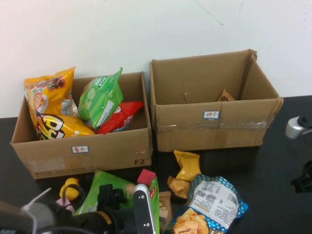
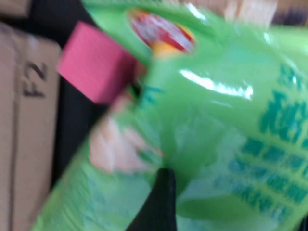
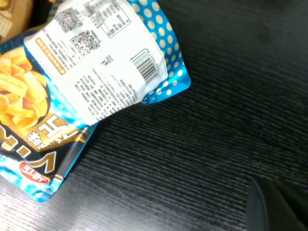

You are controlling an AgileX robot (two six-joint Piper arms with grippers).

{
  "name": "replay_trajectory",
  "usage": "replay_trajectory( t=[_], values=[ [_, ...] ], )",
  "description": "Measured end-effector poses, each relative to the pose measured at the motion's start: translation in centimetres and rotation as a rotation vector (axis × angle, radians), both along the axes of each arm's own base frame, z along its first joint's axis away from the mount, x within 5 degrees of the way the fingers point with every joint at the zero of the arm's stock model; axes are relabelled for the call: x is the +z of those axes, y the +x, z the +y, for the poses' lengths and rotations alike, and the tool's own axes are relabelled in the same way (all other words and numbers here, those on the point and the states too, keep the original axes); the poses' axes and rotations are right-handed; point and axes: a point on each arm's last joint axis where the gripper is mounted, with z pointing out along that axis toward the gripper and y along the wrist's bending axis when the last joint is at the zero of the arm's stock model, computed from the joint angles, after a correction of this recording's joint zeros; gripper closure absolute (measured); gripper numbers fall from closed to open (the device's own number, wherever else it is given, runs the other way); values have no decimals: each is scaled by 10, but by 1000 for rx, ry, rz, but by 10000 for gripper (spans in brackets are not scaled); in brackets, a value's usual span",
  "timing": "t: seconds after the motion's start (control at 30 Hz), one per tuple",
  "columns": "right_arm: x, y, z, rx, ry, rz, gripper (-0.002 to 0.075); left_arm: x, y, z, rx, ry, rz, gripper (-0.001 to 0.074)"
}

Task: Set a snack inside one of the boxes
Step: Pick up the potato chip, then place the potato chip in the potato chip box

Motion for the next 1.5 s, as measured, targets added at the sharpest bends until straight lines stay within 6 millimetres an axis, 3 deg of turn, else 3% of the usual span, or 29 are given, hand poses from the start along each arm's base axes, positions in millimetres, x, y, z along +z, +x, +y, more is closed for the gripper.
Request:
replay_trajectory(
  t=[0.23, 0.33, 0.4, 0.63, 0.73, 0.93, 1.1, 1.27, 1.5],
  values=[
    [0, 0, 0, -2, 3, 0, 727, -10, 9, -2, 22, 40, 10, 48],
    [0, 0, 0, -2, 3, -2, 727, -10, 9, -2, 19, 45, 9, 104],
    [0, 0, 0, -4, 6, -4, 727, -10, 9, -2, 21, 45, 7, 181],
    [0, 1, 1, -7, 9, -5, 727, 0, 12, -1, 95, 3, -24, 597],
    [0, 1, 1, -9, 12, -8, 727, 8, 13, -2, 128, -27, -42, 674],
    [1, 2, 1, -15, 19, -15, 727, 27, 0, -14, 173, -121, -28, 712],
    [1, 2, 1, -16, 19, -19, 727, 55, -15, -26, 235, -260, -24, 717],
    [1, 2, 1, -17, 19, -25, 727, 98, -31, -28, 306, -458, -49, 720],
    [1, 3, 1, -19, 19, -31, 727, 163, -49, -6, 416, -755, -103, 720]
  ],
)
